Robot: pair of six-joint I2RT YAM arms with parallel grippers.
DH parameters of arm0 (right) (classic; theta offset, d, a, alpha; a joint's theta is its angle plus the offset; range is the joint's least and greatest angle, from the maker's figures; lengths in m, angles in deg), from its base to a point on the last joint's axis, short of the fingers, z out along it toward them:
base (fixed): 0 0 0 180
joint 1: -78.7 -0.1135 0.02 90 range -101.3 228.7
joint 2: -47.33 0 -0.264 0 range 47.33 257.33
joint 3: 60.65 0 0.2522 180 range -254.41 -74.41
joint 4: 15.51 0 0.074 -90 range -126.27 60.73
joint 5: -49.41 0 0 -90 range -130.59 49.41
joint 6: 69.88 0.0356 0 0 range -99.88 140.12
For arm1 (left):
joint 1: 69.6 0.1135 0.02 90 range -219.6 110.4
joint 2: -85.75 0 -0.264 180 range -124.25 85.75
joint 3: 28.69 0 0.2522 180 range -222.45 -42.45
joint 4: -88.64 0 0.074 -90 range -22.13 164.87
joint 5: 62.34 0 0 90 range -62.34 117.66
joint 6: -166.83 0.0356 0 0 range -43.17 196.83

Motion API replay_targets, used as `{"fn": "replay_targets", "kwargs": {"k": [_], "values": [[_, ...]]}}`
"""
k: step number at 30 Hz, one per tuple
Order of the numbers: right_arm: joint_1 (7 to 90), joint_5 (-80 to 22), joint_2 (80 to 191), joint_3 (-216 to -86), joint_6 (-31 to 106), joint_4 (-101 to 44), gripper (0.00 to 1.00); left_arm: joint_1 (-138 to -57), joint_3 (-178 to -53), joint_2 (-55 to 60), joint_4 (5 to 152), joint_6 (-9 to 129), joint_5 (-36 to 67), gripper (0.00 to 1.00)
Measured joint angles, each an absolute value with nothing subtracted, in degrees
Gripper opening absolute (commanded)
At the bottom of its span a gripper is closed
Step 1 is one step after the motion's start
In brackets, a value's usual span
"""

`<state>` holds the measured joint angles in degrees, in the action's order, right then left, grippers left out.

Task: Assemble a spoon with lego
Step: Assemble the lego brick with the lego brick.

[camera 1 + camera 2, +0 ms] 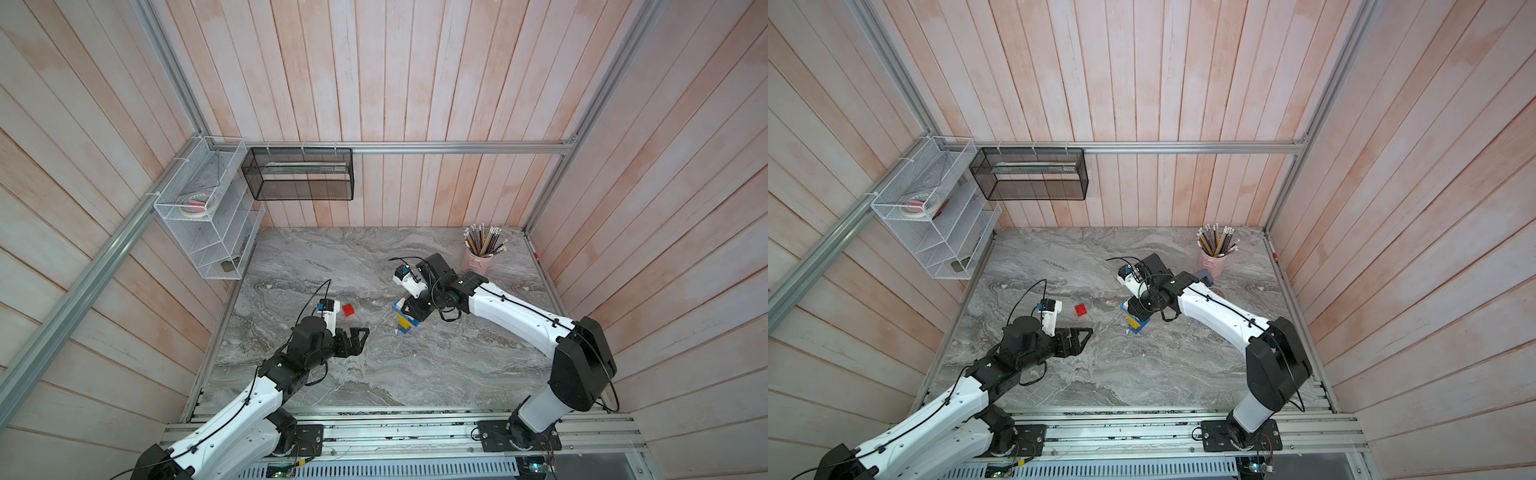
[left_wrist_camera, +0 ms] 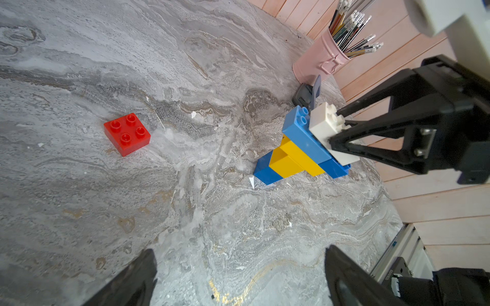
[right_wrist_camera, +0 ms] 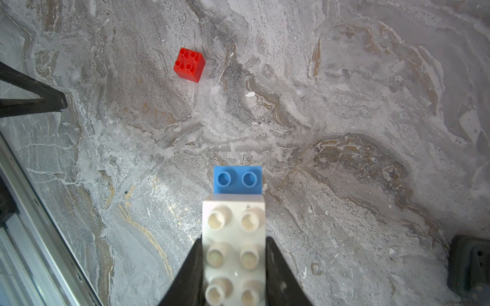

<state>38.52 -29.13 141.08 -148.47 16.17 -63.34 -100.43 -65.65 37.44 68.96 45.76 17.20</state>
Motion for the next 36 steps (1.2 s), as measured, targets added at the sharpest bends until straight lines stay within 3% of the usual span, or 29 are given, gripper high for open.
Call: {"fn": "replay_targets", "kwargs": {"k": [36], "values": [[35.7, -35.3, 144.9, -153.5, 24.5, -67.7, 0.0, -100.4, -64.1, 40.5, 69.2, 45.8, 17.5, 1.0]]}}
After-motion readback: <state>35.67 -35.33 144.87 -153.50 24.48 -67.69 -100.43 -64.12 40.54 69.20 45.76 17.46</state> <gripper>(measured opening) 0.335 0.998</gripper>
